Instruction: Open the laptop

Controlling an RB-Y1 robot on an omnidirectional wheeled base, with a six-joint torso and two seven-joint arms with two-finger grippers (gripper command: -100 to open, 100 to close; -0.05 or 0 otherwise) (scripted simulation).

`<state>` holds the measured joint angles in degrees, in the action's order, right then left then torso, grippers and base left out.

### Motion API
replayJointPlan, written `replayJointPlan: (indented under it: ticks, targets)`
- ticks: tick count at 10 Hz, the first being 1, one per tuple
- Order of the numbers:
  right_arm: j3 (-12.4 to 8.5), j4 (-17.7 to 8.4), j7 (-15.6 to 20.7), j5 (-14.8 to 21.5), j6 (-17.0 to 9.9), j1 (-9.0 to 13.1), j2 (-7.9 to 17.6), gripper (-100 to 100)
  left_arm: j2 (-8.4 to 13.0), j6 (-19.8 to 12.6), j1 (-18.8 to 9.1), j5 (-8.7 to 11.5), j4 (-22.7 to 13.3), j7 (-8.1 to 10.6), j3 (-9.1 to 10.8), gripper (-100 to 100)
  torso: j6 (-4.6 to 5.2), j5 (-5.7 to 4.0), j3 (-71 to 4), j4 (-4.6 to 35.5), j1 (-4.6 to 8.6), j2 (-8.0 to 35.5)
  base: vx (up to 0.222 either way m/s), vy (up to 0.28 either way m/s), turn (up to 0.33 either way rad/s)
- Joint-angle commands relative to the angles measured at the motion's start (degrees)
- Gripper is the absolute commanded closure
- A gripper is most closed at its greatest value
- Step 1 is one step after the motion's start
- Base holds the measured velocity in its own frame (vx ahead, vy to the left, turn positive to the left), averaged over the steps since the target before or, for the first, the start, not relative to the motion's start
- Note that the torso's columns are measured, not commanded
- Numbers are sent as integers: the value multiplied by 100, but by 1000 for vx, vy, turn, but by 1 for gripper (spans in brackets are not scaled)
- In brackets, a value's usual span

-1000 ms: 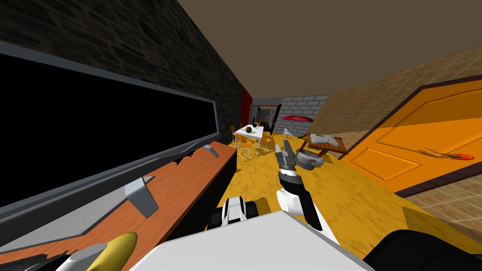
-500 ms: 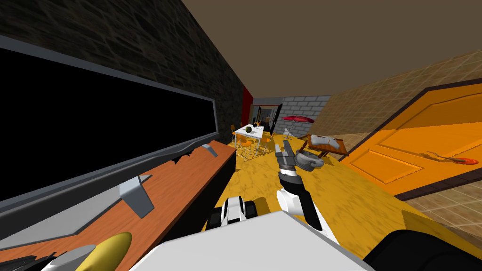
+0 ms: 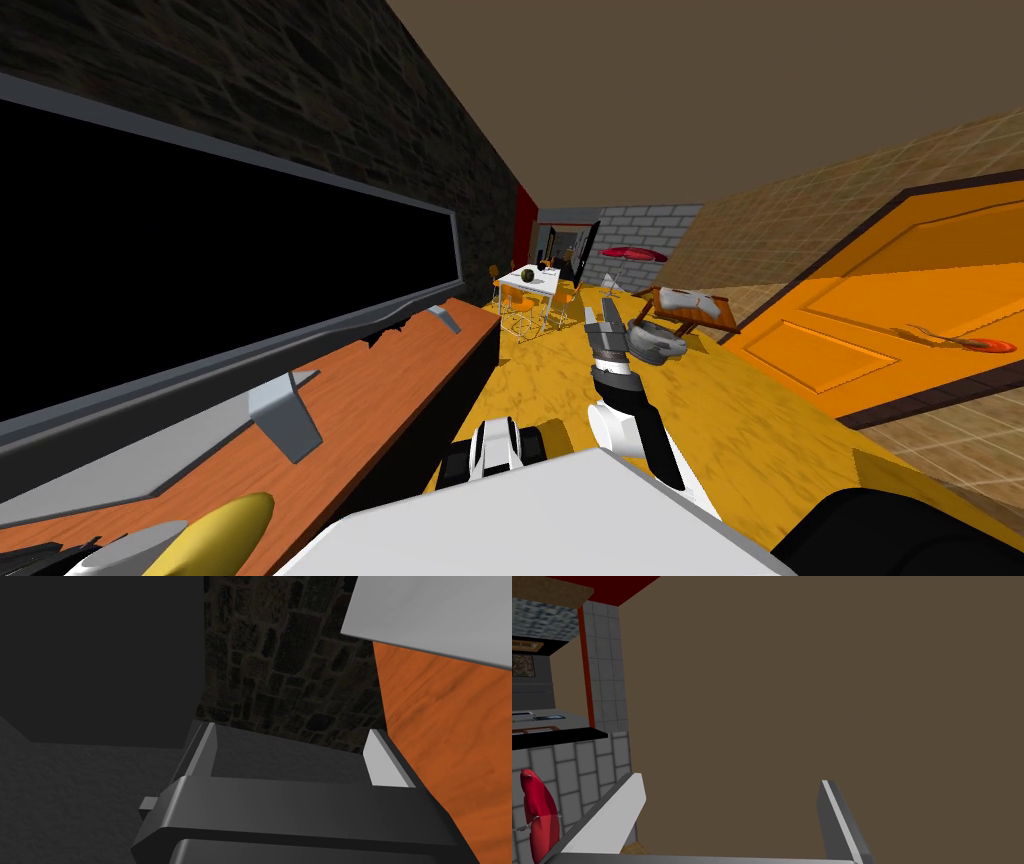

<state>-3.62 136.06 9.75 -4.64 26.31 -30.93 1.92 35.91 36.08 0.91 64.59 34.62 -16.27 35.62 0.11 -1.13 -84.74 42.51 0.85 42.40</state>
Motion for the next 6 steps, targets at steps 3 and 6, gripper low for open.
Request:
replayJointPlan:
  ticks: [3, 6]
  targets:
    - [0, 0, 0, 0, 0, 0, 0, 0, 209, 27, -88, -28, -104, 80, -13, -100, -8, -4, 1, 1, 0, 4, 0, -7, 5]
    - [0, 0, 0, 0, 0, 0, 0, 0, 275, -53, -99, -6, -107, 60, 11, -100, -6, -8, -1, 2, -2, 1, 0, -13, 8]
